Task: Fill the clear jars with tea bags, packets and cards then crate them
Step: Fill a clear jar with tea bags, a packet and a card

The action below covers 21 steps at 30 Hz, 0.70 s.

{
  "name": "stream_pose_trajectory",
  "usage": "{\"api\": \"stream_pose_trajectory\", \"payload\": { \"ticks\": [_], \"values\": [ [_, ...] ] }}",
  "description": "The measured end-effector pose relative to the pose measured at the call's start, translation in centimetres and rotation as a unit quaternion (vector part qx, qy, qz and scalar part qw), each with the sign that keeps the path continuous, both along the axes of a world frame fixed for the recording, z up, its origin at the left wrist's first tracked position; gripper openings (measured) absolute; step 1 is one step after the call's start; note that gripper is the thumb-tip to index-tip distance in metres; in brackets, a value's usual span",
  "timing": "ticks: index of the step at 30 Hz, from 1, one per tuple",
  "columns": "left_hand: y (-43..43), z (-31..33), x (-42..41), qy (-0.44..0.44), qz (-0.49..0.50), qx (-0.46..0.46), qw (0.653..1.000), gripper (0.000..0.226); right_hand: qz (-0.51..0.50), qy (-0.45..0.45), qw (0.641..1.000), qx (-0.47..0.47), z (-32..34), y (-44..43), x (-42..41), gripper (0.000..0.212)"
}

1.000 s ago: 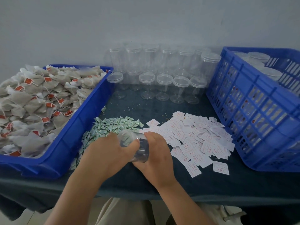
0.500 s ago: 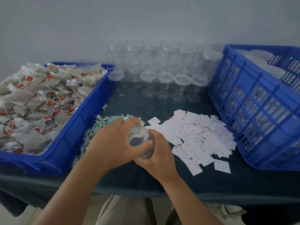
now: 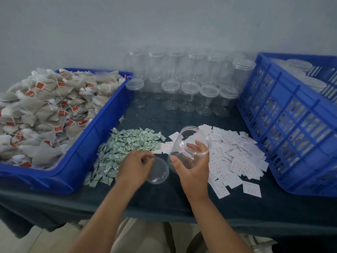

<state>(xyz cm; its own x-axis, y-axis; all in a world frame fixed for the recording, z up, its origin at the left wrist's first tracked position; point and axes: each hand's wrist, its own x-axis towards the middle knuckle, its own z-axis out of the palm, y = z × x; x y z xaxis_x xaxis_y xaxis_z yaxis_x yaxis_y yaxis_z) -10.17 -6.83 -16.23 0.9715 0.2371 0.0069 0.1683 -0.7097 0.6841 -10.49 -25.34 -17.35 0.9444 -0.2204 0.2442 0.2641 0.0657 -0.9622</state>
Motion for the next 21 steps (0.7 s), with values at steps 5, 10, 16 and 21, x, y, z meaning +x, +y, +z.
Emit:
{"api": "stream_pose_trajectory", "payload": {
  "ticks": [5,10,16,21],
  "values": [
    [-1.1,-2.9,-0.1,-0.084,0.008,0.068,0.994,0.037,0.026,0.006,1.000,-0.013,0.0,-0.3,-0.1,0.081],
    [-0.9,-0.6,-2.2,-0.168,-0.007,0.044,0.985,0.024,0.083,0.017,0.993,-0.081,-0.1,-0.4,-0.5,0.075],
    [5.4,7.9,-1.9,-0.276,0.022,0.116,0.954,0.024,0.124,0.027,0.982,-0.142,-0.7,-0.6,-0.4,0.085],
    [15.7,13.6,3.7,-0.083,0.099,0.174,0.976,0.026,0.144,0.027,0.975,-0.165,-1.1,-0.2,-0.3,0.087]
  ]
}}
